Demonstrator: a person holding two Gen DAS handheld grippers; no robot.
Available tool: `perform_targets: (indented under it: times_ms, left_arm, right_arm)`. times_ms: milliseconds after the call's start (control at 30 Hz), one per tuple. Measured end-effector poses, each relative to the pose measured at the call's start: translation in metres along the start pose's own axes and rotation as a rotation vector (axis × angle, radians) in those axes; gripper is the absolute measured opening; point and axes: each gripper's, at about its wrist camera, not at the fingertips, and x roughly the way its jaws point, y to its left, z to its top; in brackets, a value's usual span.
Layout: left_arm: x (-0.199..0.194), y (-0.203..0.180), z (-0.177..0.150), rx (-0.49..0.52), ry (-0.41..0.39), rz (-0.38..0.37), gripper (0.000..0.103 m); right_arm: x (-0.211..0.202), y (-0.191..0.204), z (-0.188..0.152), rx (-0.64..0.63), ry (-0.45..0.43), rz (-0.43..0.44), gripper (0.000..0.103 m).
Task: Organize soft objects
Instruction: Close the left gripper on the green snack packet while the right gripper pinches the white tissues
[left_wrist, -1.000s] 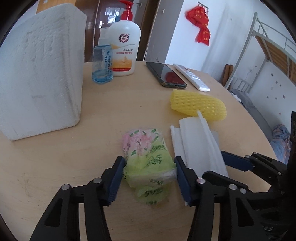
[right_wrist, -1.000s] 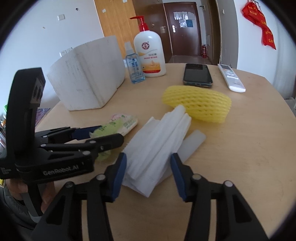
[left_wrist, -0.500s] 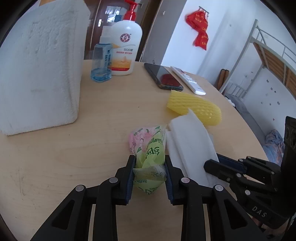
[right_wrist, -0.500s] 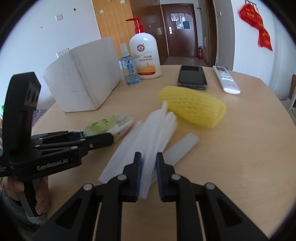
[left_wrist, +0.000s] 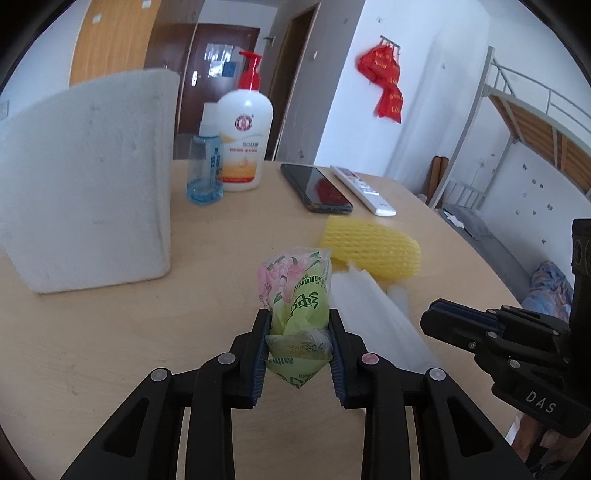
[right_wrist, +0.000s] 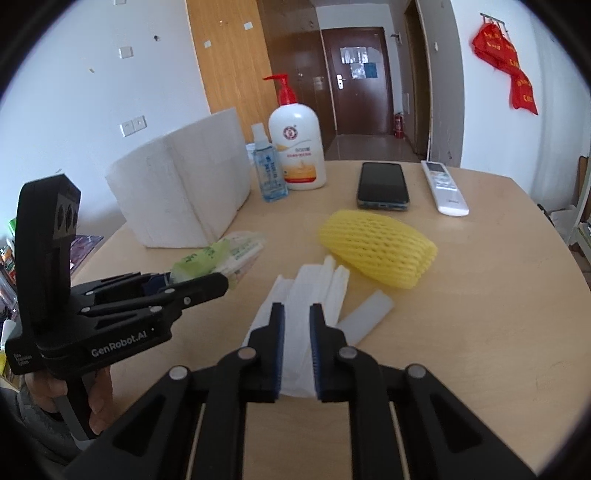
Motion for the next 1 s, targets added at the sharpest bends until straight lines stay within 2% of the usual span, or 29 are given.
perform_targets:
  times_ms: [133, 167, 200, 233, 267, 300, 567, 767, 833, 900, 1000]
  left_arm:
    - [-0.002, 0.002, 0.001, -0.001, -0.008, 0.007, 0.031]
    - [-0.004, 0.003, 0.001, 0.001, -0.012, 0.012, 0.031]
    - [-0.005, 0.004, 0.001, 0.000, -0.015, 0.012, 0.031]
    - [-0.006, 0.005, 0.001, -0.001, -0.017, 0.012, 0.031]
    - [-0.008, 0.006, 0.001, -0.003, -0.019, 0.014, 0.031]
    - [-0.009, 0.007, 0.002, -0.003, -0.023, 0.016, 0.031]
    - [-0.016, 0.012, 0.002, -0.011, -0.034, 0.034, 0.031]
    - [-0.018, 0.013, 0.000, -0.021, -0.037, 0.036, 0.031]
    - [-0.018, 0.014, 0.000, -0.021, -0.034, 0.036, 0.031]
    - [-0.019, 0.015, 0.000, -0.024, -0.037, 0.036, 0.031]
    - [-0.021, 0.015, 0.001, -0.025, -0.043, 0.037, 0.031]
  right_arm:
    - [0.007, 0.003, 0.002, -0.008, 0.019, -0.010, 0.017]
    - [0.011, 0.002, 0.004, -0.008, 0.017, -0.026, 0.021]
    - [0.013, 0.002, 0.006, -0.004, 0.019, -0.035, 0.032]
    - [0.018, 0.002, 0.007, -0.011, 0.029, -0.036, 0.038]
    - [0.022, 0.002, 0.008, -0.018, 0.036, -0.042, 0.052]
    - [0.024, 0.003, 0.008, -0.023, 0.039, -0.048, 0.058]
    - [0.050, 0.008, 0.010, -0.057, 0.113, -0.069, 0.058]
    - [0.054, 0.010, 0.008, -0.053, 0.131, -0.051, 0.058]
    - [0.055, 0.011, 0.007, -0.061, 0.133, -0.058, 0.052]
    - [0.056, 0.014, 0.006, -0.083, 0.145, -0.063, 0.004]
    - [0.060, 0.018, 0.004, -0.106, 0.165, -0.080, 0.004]
